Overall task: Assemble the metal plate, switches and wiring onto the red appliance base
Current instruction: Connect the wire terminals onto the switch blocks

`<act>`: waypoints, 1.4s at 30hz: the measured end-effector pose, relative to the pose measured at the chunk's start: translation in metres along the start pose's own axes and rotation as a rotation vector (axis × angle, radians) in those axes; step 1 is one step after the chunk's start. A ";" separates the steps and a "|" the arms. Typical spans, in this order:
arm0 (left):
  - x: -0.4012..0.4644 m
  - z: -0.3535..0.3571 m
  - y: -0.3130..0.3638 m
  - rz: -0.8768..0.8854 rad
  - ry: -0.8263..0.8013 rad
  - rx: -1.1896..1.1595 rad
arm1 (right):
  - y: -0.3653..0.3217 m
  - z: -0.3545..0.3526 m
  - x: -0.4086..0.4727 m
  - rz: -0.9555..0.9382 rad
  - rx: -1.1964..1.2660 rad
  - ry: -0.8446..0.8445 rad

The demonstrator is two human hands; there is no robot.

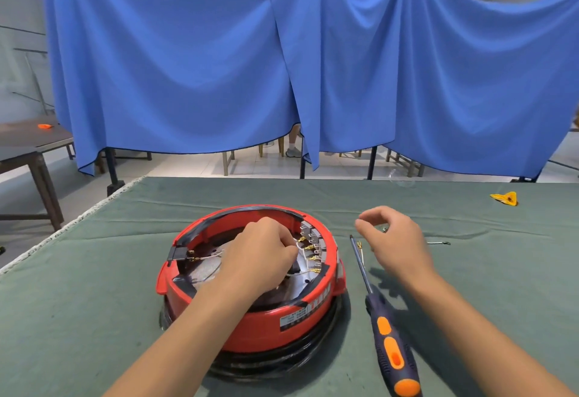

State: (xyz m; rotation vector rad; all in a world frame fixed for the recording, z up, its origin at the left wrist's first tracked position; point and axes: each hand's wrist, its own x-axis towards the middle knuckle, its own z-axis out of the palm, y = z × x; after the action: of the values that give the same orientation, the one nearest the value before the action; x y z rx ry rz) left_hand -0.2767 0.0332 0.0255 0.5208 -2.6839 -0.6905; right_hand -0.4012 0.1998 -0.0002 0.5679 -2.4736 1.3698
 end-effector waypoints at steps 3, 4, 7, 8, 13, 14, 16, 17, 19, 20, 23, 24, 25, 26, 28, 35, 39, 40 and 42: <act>-0.002 -0.001 0.000 0.022 0.103 0.078 | 0.033 -0.014 0.011 0.038 -0.398 0.074; -0.002 -0.001 0.000 0.036 0.126 0.085 | 0.043 -0.016 0.014 0.052 -0.477 0.052; -0.001 0.001 0.003 0.084 0.107 0.059 | 0.063 -0.014 0.020 0.108 -0.603 -0.033; 0.000 0.002 0.004 0.093 0.082 0.042 | 0.067 -0.014 0.022 0.122 -0.613 -0.049; 0.002 0.003 0.003 0.111 -0.001 -0.018 | 0.069 -0.007 0.029 0.117 -0.619 -0.053; 0.002 0.003 0.003 0.111 -0.012 -0.024 | 0.068 -0.006 0.029 0.118 -0.625 -0.057; 0.002 0.003 0.002 0.117 -0.027 -0.038 | 0.067 -0.004 0.028 0.123 -0.630 -0.062; 0.001 0.004 0.002 0.124 -0.028 -0.046 | 0.067 -0.004 0.028 0.122 -0.625 -0.057; -0.001 0.004 0.004 0.133 -0.020 -0.056 | 0.065 -0.006 0.027 0.114 -0.605 -0.040; -0.001 0.004 0.004 0.138 -0.015 -0.060 | 0.064 -0.007 0.027 0.106 -0.606 -0.038; -0.002 0.002 0.005 0.143 0.015 -0.071 | 0.057 -0.007 0.023 0.055 -0.597 -0.031; -0.002 0.002 0.004 0.140 0.031 -0.086 | 0.051 -0.007 0.021 0.038 -0.526 -0.017; -0.001 0.001 0.004 0.136 0.051 -0.112 | 0.043 -0.007 0.020 0.028 -0.411 -0.005; -0.001 0.000 0.004 0.131 0.074 -0.149 | 0.033 -0.008 0.019 0.017 -0.271 -0.004; 0.000 -0.004 0.004 0.119 0.126 -0.245 | 0.006 -0.010 0.015 -0.014 -0.014 -0.041; -0.001 -0.012 0.014 0.122 0.133 -0.772 | -0.070 -0.005 -0.017 -0.014 0.436 -0.369; -0.003 -0.014 0.020 0.075 0.083 -0.972 | -0.077 -0.002 -0.024 0.089 0.528 -0.488; -0.004 -0.014 0.020 0.055 0.075 -1.006 | -0.077 -0.002 -0.024 0.114 0.551 -0.500; -0.004 -0.014 0.019 0.015 0.055 -1.076 | -0.078 -0.002 -0.024 0.148 0.588 -0.521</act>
State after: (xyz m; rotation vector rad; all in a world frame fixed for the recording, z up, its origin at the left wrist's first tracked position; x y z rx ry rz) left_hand -0.2732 0.0445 0.0457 0.2009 -1.8444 -1.8523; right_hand -0.3443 0.1693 0.0494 0.9852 -2.4911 2.2811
